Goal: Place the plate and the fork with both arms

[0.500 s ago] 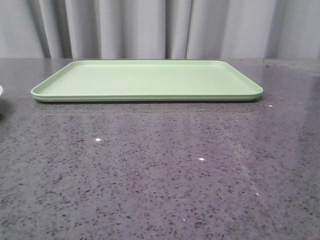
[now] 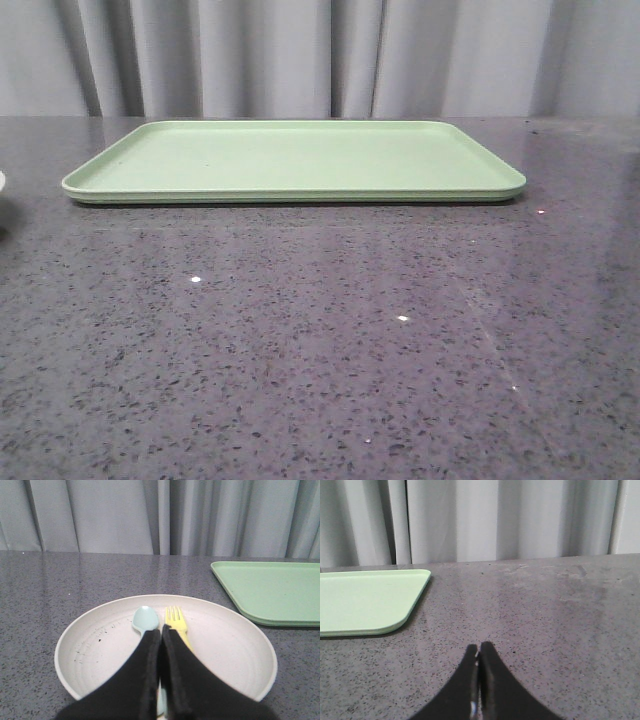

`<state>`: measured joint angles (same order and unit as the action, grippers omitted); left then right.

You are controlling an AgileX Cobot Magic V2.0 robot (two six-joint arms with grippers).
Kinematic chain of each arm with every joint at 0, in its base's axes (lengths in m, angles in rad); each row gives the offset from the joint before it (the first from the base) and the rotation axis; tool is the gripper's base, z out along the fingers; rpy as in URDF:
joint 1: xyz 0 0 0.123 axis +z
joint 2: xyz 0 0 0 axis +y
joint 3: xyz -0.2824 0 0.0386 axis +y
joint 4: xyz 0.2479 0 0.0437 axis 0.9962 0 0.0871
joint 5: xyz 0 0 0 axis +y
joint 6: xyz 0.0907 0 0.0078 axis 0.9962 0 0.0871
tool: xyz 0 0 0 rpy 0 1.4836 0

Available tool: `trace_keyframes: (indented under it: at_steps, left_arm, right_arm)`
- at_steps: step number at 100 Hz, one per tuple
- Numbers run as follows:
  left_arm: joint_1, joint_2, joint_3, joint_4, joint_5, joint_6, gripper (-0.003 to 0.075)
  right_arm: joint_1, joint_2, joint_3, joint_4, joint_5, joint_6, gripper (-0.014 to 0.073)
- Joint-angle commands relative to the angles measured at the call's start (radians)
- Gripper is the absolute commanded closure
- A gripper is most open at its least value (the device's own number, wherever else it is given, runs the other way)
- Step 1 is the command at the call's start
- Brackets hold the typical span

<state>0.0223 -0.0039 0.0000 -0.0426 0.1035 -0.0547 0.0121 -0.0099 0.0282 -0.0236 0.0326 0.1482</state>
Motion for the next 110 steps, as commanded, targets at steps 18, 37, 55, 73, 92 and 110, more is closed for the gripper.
trace_keyframes:
  at_steps: [18, 37, 55, 73, 92, 110]
  left_arm:
    - [0.004, -0.032, 0.012, -0.009, -0.078, -0.001, 0.0741]
    - [0.004, -0.032, 0.012, -0.009, -0.083, -0.001, 0.0741]
    - [0.004, -0.032, -0.005, -0.009, -0.085, -0.001, 0.0741]
    - [0.004, -0.02, -0.097, -0.009, -0.063, -0.001, 0.0741]
    - [0.004, 0.059, -0.248, -0.009, 0.063, -0.001, 0.0741]
    - [0.004, 0.186, -0.418, -0.009, 0.172, -0.001, 0.0741]
  right_arm:
    - [-0.005, -0.025, -0.006, -0.012, -0.09, -0.004, 0.0646]
    - [-0.005, -0.025, -0.006, -0.012, -0.093, -0.004, 0.0646]
    - [-0.005, -0.024, -0.02, -0.012, -0.113, -0.004, 0.0646]
    - [-0.005, -0.012, -0.111, -0.012, 0.019, -0.004, 0.0652]
    - [-0.005, 0.056, -0.262, -0.012, 0.19, -0.004, 0.0652]
    - [-0.005, 0.175, -0.422, -0.012, 0.322, -0.004, 0.0652]
